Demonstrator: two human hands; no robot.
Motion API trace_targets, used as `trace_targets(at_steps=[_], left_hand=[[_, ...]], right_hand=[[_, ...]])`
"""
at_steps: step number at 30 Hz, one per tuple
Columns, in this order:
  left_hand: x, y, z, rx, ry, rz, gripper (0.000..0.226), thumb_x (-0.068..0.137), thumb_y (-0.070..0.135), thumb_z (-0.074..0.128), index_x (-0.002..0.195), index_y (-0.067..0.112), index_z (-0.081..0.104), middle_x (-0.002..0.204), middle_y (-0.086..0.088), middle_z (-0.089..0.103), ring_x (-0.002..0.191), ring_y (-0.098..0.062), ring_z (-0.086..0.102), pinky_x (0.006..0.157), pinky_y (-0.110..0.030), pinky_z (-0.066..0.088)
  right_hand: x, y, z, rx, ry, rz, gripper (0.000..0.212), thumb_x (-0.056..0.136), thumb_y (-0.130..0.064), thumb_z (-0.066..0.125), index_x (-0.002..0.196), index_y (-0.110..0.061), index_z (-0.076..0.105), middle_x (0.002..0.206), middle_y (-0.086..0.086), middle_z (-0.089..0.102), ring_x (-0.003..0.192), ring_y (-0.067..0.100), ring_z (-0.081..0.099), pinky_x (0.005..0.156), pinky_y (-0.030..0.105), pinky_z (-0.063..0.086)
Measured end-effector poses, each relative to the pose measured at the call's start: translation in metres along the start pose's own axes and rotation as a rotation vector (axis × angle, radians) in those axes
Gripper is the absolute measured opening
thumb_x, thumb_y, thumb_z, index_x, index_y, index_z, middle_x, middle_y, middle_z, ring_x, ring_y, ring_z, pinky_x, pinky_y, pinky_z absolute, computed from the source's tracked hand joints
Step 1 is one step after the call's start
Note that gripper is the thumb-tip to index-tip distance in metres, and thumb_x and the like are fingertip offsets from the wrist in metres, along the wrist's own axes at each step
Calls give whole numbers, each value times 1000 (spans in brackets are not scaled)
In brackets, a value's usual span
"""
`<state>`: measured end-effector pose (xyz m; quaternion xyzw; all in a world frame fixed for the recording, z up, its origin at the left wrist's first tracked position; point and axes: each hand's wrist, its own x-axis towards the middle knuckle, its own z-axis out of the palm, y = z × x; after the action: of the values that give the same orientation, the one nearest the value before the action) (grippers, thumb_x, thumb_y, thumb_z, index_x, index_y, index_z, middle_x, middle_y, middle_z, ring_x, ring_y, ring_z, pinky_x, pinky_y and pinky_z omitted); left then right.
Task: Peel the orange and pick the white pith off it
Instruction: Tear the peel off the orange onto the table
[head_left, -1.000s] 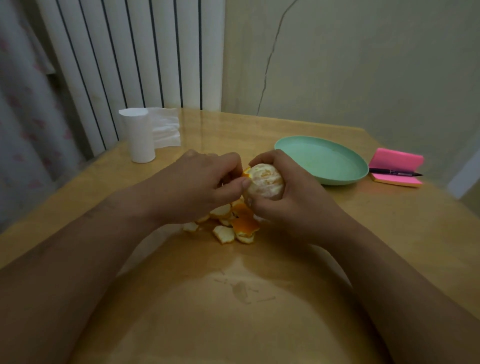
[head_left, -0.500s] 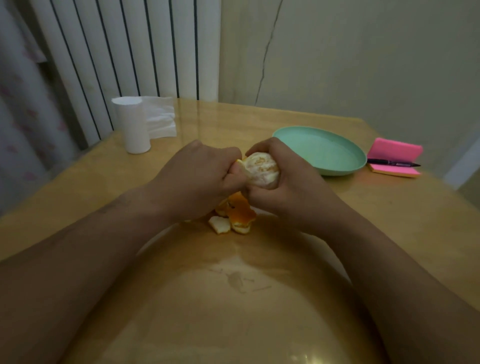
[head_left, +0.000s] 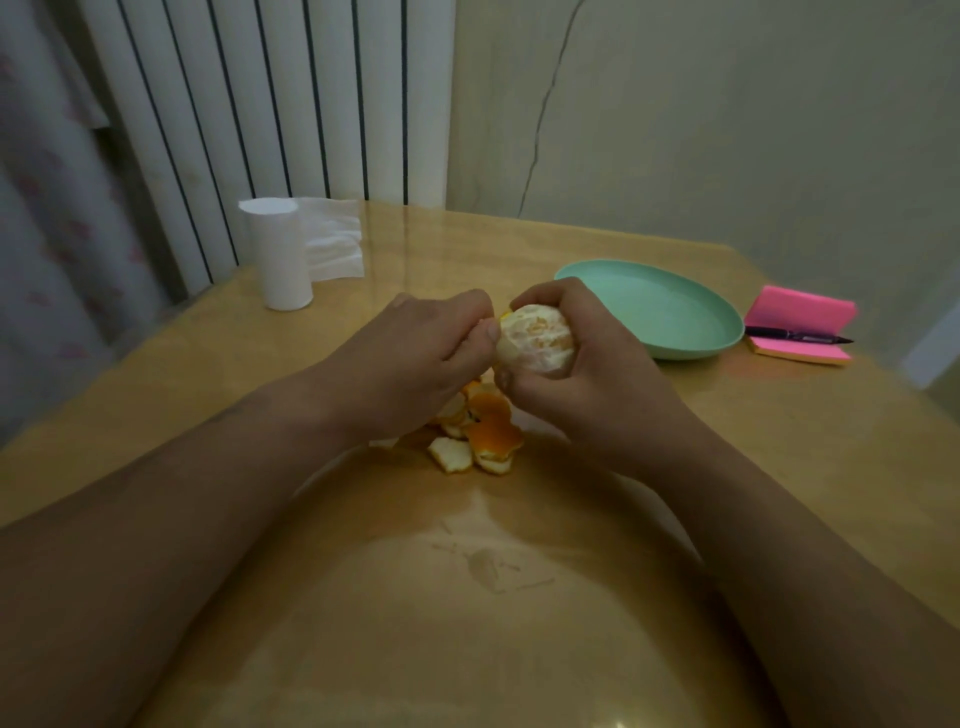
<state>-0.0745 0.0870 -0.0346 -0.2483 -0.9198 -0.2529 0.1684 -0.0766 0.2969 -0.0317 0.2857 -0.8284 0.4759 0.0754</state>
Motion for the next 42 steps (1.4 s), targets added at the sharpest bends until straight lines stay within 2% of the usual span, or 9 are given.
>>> trace_targets(at_steps=[4, 6, 12, 18, 22, 29, 34, 39, 42], left_hand=[[1, 2, 4, 86, 56, -27, 24, 112, 27, 42, 95, 17, 55, 68, 6, 56, 62, -17, 52, 61, -20, 29], [1, 1, 1, -12, 36, -66, 29, 113, 35, 41, 96, 18, 58, 77, 4, 65, 70, -17, 60, 62, -33, 42], [-1, 4, -3, -293, -97, -159, 38, 107, 56, 42, 104, 23, 60, 91, 6, 70, 81, -12, 65, 67, -29, 52], [-3, 6, 3, -207, 52, -106, 31, 116, 39, 37, 94, 28, 56, 79, 5, 66, 73, -12, 60, 66, -38, 48], [0, 10, 8, -110, 154, -80, 34, 109, 38, 37, 93, 16, 59, 73, 0, 64, 67, -19, 59, 64, -49, 45], [-3, 15, 9, -297, 199, -204, 40, 113, 23, 43, 79, 10, 61, 65, 0, 62, 58, -12, 53, 52, -26, 39], [-1, 29, -1, -850, 210, -501, 38, 110, 21, 38, 90, 6, 67, 63, -4, 58, 53, -11, 46, 46, -20, 39], [0, 18, -5, -412, 35, -371, 44, 113, 40, 45, 80, 18, 64, 57, 11, 57, 48, -2, 46, 47, -17, 36], [-1, 12, -8, -201, -48, -330, 27, 111, 36, 51, 94, 21, 65, 78, 11, 65, 69, -3, 60, 59, -26, 46]], right_hand=[[1, 2, 5, -99, 55, -45, 48, 85, -19, 82, 123, -28, 55, 107, -8, 65, 92, 9, 66, 75, 36, 58], [1, 3, 5, -61, 70, -34, 49, 85, -18, 82, 124, -28, 54, 109, -8, 65, 93, 10, 67, 76, 37, 59], [0, 0, 4, 110, 67, -20, 51, 88, -14, 83, 128, -26, 54, 105, -10, 65, 90, 4, 69, 70, 21, 56], [1, -1, 6, 105, 86, -69, 51, 87, -9, 82, 127, -21, 54, 109, -6, 63, 92, 7, 67, 72, 17, 52], [2, 2, 8, 32, 126, -113, 52, 85, -12, 83, 126, -23, 54, 113, -4, 62, 97, 11, 65, 75, 20, 51], [2, 5, 2, 189, 35, -21, 51, 88, -7, 82, 128, -24, 56, 109, -5, 68, 92, 8, 69, 77, 27, 59], [9, 15, -6, 578, -19, 186, 56, 79, -14, 84, 128, -32, 63, 120, 5, 67, 104, 24, 68, 86, 41, 60], [9, 19, -3, 571, -25, 252, 60, 76, -23, 87, 130, -33, 63, 126, 9, 67, 106, 24, 71, 86, 37, 58], [10, 20, -1, 597, -7, 273, 62, 75, -22, 86, 131, -29, 62, 127, 12, 66, 106, 25, 70, 85, 37, 58]])
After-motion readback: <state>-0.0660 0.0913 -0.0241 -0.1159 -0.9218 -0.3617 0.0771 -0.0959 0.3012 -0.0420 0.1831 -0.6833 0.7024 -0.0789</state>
